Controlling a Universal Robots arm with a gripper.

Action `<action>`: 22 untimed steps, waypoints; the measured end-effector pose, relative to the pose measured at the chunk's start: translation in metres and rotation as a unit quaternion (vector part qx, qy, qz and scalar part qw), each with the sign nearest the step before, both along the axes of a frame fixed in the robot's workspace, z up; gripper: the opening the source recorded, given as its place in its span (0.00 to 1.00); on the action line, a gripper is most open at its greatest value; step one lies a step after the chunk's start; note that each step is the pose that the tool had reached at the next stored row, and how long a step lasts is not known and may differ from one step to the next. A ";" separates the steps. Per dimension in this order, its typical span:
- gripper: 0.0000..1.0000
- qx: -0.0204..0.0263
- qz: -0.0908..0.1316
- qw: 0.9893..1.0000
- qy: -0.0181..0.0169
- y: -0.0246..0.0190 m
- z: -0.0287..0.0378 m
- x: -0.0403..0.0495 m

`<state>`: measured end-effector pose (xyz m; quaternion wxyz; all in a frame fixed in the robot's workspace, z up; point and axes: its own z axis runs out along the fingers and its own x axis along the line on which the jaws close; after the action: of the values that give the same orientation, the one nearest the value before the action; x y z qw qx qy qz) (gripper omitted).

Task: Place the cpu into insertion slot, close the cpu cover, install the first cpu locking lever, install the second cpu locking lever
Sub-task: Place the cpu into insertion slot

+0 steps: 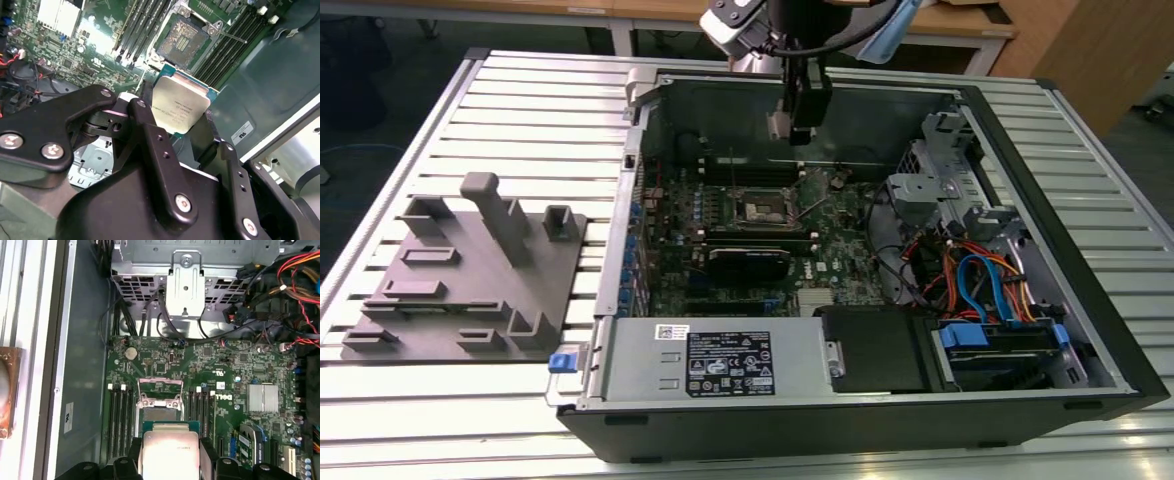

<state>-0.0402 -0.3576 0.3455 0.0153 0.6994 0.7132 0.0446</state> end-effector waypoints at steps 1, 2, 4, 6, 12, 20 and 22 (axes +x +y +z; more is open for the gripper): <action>0.54 0.000 0.000 1.000 0.000 0.0000 -0.0015 -0.0003; 0.54 0.001 0.000 1.000 0.000 0.0000 -0.0027 -0.0003; 0.54 0.003 0.000 1.000 0.001 -0.0001 -0.0034 -0.0003; 0.54 0.004 0.000 1.000 0.001 0.0000 -0.0035 -0.0003; 0.54 0.007 0.000 1.000 0.001 0.0000 -0.0035 -0.0003; 0.54 0.008 0.000 1.000 0.001 0.0000 -0.0036 -0.0003; 0.54 0.009 0.000 1.000 0.001 0.0000 -0.0041 -0.0003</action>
<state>-0.0405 -0.3576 0.3414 0.0088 0.6995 0.7128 0.0502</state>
